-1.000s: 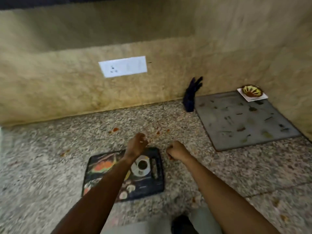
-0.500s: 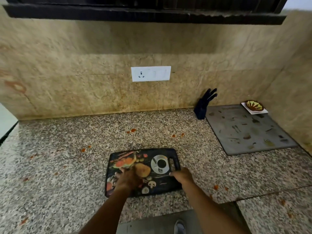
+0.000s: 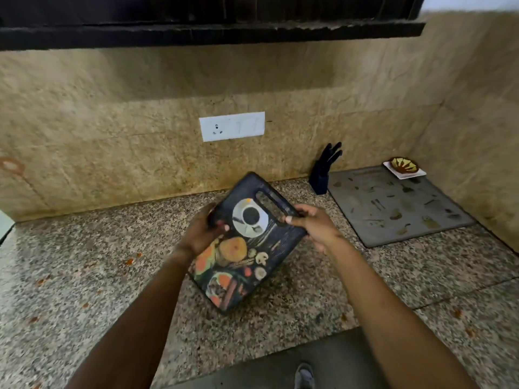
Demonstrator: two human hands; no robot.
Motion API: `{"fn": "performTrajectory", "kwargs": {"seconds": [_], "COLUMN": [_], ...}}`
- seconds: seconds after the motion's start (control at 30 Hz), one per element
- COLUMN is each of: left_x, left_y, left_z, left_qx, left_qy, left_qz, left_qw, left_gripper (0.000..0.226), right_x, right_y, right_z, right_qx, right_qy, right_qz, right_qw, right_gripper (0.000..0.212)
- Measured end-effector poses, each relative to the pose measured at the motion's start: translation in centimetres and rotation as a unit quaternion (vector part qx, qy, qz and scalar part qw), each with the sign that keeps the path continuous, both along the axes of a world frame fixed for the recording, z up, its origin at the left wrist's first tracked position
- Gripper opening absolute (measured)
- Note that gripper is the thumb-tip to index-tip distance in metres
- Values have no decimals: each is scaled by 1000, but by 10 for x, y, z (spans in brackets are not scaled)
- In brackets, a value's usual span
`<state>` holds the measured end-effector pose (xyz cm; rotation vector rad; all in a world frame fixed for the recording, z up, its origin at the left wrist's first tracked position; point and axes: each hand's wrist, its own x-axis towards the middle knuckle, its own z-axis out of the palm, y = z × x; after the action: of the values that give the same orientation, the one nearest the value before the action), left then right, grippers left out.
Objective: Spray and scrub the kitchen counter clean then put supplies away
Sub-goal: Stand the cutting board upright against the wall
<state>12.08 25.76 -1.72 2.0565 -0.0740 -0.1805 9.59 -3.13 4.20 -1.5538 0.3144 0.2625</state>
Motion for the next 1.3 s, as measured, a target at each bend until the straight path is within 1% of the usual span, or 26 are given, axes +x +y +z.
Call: {"fn": "performTrajectory", "kwargs": {"seconds": [0.03,0.1,0.17,0.2,0.27,0.33,0.43,0.5,0.53,0.57,0.6,0.63,0.67,0.73,0.87,0.93,1.0,1.2,1.3], "left_x": [7,22,30,32,39,49,67,79,86,96,107,116,121,132,155,167,176,186,191], "left_y": [-5,-20,-44,-62,-104,-151,-235,-289,-317,-343,-369,-393,-412,-454,-525,-558,-585,-644,-656], "left_z": [10,21,20,18,16,17,32,37,37,35,32,30,29,19,-9,-21,-35,-91,-106], "left_qx": [-45,-101,-137,-145,-160,-180,-186,-173,-152,-112,-48,20,84,158,252,285,308,382,442], "left_qy": [3,24,34,39,51,60,59,55,49,35,13,-6,-19,-28,-37,-24,-20,-26,-57], "left_qz": [-7,-20,-23,-24,-32,-46,-87,-92,-91,-95,-115,-151,-191,-261,-340,-355,-369,-444,-442], "left_qw": [999,994,990,988,985,981,977,979,983,988,992,988,978,952,905,890,877,810,778], "left_gripper": [55,41,23,18,15,14,21,23,32,46,62,73,80,87,92,89,86,81,76], "right_x": [0,-1,-2,-5,-13,-21,-28,-30,-28,-25,-19,-13,-8,9,54,82,104,157,171], "right_y": [-7,-25,-46,-58,-83,-111,-176,-222,-249,-275,-303,-329,-352,-399,-477,-517,-550,-635,-658], "right_z": [16,36,40,38,32,27,25,25,24,24,23,23,25,28,40,45,45,22,3], "right_qx": [3,8,27,38,44,25,-25,-25,-26,-31,-35,-37,-42,-51,-59,-72,-85,-105,-107], "right_qy": [-29,-77,-107,-111,-97,-68,-29,-32,-38,-43,-47,-52,-57,-75,-114,-125,-130,-124,-108], "right_qz": [4,-9,-63,-100,-141,-145,-180,-203,-223,-249,-283,-312,-337,-381,-451,-463,-468,-475,-471], "right_qw": [1000,997,992,988,984,987,983,978,974,967,957,948,939,920,883,874,870,865,869], "right_gripper": [27,25,23,22,30,37,34,32,34,35,37,38,38,39,34,34,34,36,39]}}
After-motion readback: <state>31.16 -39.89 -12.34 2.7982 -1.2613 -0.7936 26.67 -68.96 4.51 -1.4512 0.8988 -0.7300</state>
